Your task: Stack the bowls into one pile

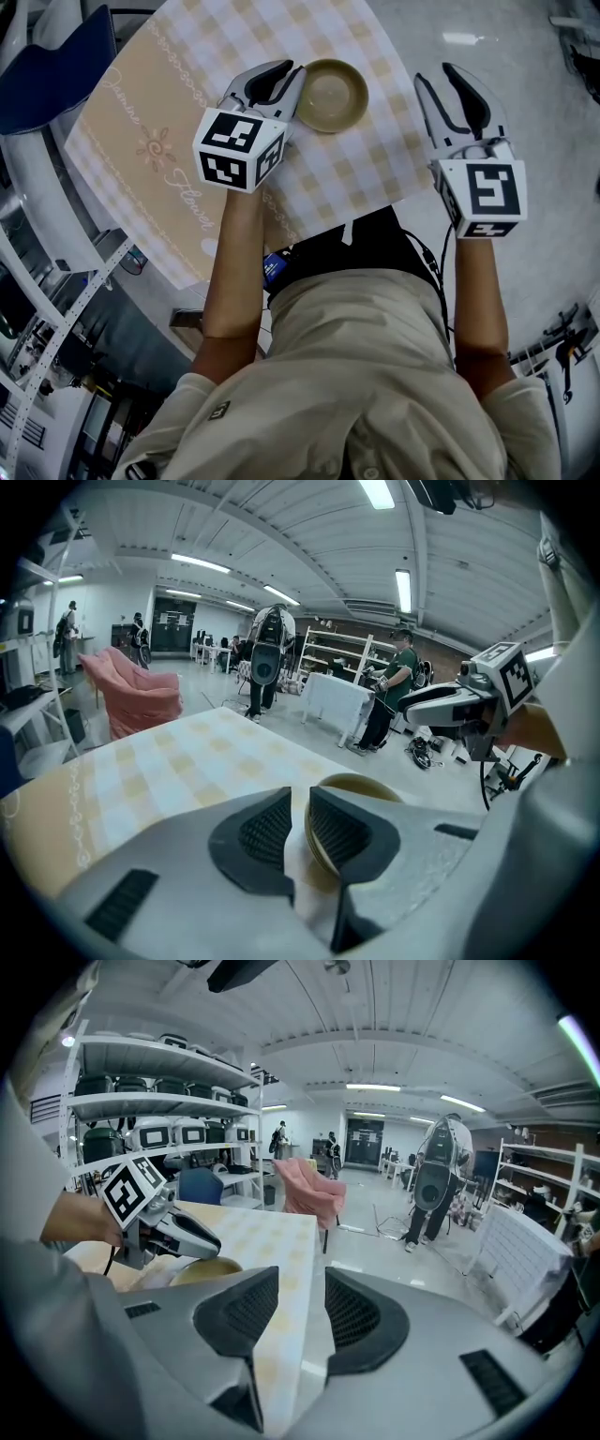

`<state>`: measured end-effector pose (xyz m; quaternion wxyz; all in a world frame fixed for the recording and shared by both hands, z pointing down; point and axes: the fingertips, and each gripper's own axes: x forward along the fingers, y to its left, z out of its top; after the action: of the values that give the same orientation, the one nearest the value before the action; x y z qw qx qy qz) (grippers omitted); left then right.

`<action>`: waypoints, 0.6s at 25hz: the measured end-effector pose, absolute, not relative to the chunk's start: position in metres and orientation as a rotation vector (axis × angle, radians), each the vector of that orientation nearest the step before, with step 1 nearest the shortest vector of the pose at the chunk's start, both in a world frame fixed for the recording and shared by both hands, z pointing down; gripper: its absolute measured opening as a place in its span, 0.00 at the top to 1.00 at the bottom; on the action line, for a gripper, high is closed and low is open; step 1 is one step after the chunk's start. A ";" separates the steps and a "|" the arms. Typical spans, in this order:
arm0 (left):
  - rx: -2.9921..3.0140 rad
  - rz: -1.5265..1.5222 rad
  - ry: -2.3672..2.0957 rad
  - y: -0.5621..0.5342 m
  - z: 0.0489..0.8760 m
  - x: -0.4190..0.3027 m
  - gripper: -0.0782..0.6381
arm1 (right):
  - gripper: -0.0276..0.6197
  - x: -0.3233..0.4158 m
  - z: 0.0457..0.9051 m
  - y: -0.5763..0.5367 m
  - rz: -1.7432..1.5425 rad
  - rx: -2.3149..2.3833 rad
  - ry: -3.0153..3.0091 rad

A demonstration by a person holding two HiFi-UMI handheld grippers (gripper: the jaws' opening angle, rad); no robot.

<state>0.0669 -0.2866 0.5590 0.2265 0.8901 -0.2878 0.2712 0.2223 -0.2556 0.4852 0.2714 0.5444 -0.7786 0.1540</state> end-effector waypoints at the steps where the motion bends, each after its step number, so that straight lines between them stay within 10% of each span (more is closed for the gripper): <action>1: 2.458 0.745 -0.797 -0.287 0.556 0.066 0.83 | 0.72 0.221 0.484 -0.256 0.412 1.464 -2.098; 10: 2.537 0.670 -0.895 -0.283 0.503 0.038 0.83 | 0.74 0.189 0.451 -0.258 0.341 1.414 -2.191; 15: 2.637 0.587 -0.997 -0.266 0.445 0.008 0.83 | 0.93 0.154 0.414 -0.246 0.255 1.316 -2.320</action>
<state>0.0076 -0.2665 0.4445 0.1306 0.9079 -0.3432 0.2020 0.1541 -0.2461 0.4144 0.2291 0.4783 -0.8427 0.0927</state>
